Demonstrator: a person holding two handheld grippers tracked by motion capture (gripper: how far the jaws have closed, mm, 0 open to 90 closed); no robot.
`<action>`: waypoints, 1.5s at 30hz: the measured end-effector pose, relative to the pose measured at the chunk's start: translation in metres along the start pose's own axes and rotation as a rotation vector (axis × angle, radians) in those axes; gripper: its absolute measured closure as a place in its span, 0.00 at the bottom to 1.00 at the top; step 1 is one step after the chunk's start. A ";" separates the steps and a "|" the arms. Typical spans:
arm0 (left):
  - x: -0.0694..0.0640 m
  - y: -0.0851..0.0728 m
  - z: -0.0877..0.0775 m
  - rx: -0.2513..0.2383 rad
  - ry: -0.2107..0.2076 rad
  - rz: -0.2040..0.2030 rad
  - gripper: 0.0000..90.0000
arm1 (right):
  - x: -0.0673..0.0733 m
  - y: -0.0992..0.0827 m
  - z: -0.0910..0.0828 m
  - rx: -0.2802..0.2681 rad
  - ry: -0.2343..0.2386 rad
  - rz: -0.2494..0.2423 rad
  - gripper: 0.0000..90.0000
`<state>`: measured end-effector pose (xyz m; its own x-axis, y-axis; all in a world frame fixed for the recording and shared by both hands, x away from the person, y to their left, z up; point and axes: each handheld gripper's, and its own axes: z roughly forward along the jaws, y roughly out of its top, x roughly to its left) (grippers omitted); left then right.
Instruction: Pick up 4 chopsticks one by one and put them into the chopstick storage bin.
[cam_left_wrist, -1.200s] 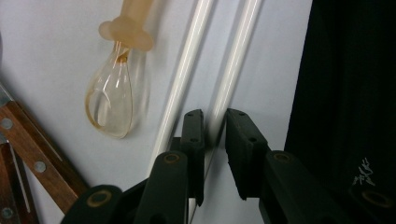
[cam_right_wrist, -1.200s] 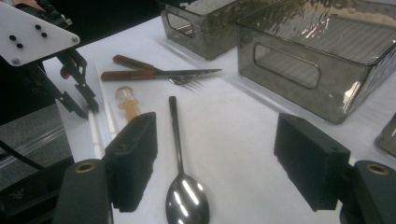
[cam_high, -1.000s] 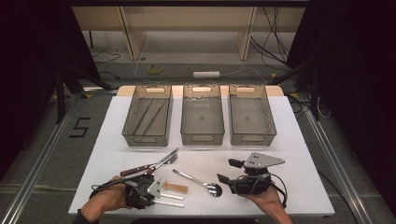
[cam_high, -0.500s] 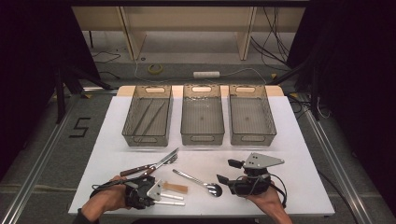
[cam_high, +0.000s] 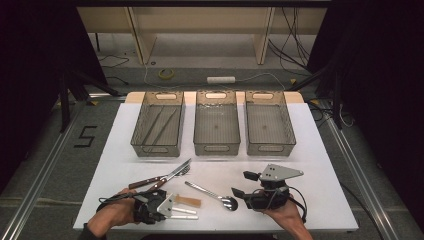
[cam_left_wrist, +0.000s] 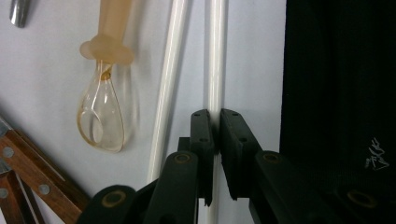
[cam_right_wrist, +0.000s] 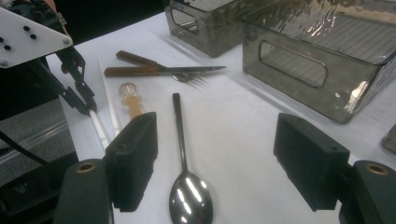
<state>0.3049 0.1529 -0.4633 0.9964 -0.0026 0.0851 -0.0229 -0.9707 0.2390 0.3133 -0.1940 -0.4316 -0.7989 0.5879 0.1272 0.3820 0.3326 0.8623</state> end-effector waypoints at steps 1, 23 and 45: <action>0.000 0.000 0.000 -0.004 -0.002 -0.006 0.92 | 0.000 0.000 0.000 0.001 0.000 0.000 0.35; 0.003 0.004 -0.017 -0.075 0.011 -0.110 0.93 | 0.000 0.000 0.000 0.005 0.003 -0.003 0.35; 0.047 -0.013 -0.069 -0.465 0.138 -0.537 0.93 | -0.007 0.000 -0.010 -0.088 -0.047 0.029 0.32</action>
<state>0.3461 0.1817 -0.3958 0.8611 0.5064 -0.0459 0.4042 -0.6269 0.6661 0.3142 -0.2051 -0.4276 -0.7642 0.6314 0.1315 0.3612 0.2501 0.8983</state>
